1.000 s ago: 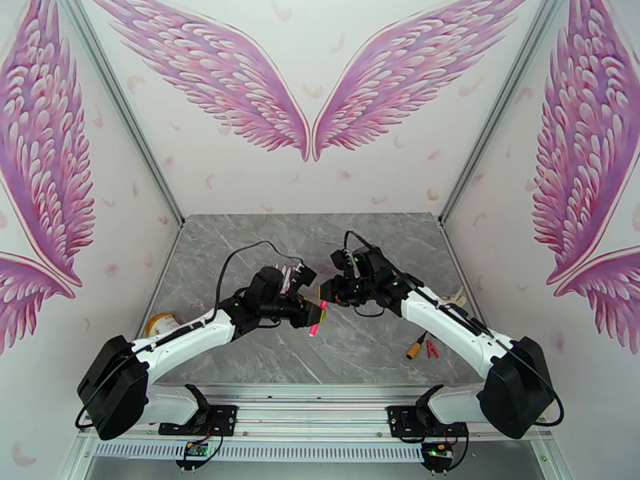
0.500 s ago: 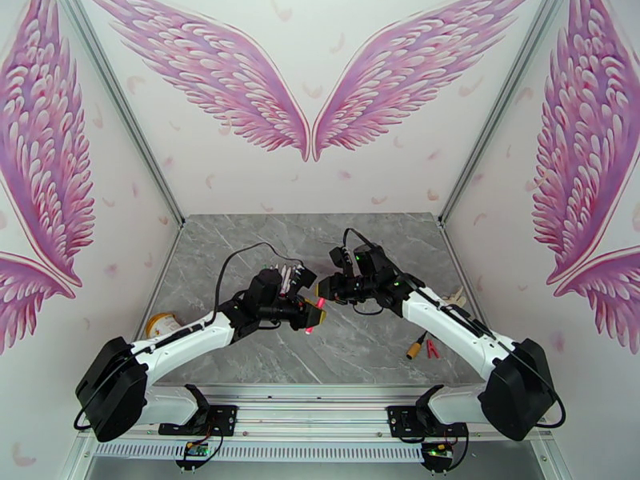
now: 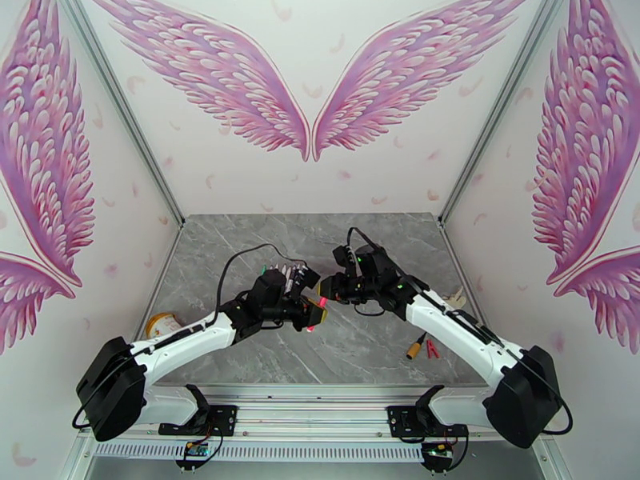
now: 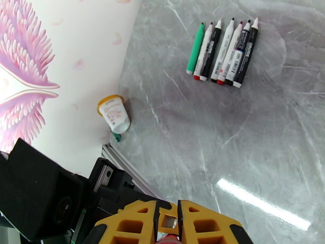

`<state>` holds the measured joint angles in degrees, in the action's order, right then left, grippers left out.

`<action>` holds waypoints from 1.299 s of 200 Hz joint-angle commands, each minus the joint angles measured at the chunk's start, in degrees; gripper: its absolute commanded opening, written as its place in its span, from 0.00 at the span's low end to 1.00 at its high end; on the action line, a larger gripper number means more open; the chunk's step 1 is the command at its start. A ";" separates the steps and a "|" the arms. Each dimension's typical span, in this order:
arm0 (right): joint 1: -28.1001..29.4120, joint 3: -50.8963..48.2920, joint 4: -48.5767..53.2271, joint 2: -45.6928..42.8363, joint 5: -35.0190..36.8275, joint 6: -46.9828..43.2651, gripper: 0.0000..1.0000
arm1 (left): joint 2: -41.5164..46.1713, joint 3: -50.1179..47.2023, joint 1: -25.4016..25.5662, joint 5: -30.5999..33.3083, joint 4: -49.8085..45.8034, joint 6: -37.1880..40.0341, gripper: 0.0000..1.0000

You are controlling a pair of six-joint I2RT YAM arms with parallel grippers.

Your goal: Open the pen caps

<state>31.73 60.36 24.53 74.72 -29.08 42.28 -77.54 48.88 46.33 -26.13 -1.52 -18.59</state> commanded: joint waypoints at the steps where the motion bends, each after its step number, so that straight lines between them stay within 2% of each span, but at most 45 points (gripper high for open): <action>1: -1.22 0.22 -1.82 -2.64 7.57 3.05 0.11 | 0.47 1.42 2.22 4.98 -8.43 4.34 0.04; 14: -1.49 -0.02 -2.39 -3.33 7.75 3.27 0.10 | 0.37 1.46 2.28 3.25 -8.08 4.03 0.04; 33: -2.34 -0.22 -3.75 -4.49 6.08 1.86 0.10 | 0.20 0.53 1.63 -5.47 -4.08 1.93 0.04; 48: -3.73 -0.88 -6.40 -5.40 1.18 0.30 0.10 | -0.45 0.39 0.98 -13.70 -1.89 0.02 0.04; 67: -5.26 -1.70 -8.12 -6.74 -2.65 -0.87 0.10 | -0.94 0.77 0.87 -18.01 -2.09 -0.22 0.05; 95: -7.17 -1.38 -6.74 -7.99 -3.56 -1.96 0.09 | -1.74 2.58 2.11 -12.98 -7.92 2.83 0.04; 113: -7.54 -1.28 -6.73 -8.40 -2.93 -2.12 0.09 | -2.65 3.16 3.42 -12.07 -7.67 2.59 0.04; 144: -8.03 -0.90 -2.88 -9.45 4.44 -1.57 0.09 | -2.70 5.39 6.46 1.77 -12.05 4.84 0.03; 162: -8.93 -1.17 -3.47 -9.87 4.76 -1.31 0.08 | -2.87 6.46 8.12 5.54 -13.84 6.24 0.03; 205: -11.85 -1.33 -5.96 -9.68 -1.46 -2.20 0.09 | -2.36 4.49 7.88 -0.78 -10.30 4.72 0.02; 233: -14.62 -1.96 -8.07 -9.70 -8.36 -1.61 0.09 | -2.67 3.60 6.55 -9.26 -7.21 2.31 0.02; 260: -15.43 0.70 -2.69 -9.64 -7.75 -6.75 0.09 | -3.09 4.54 6.32 -5.67 -10.92 3.90 0.01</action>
<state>21.02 57.63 26.92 66.04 -42.33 38.68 -80.03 55.51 51.64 -24.10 -1.19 -17.69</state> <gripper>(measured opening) 0.186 0.200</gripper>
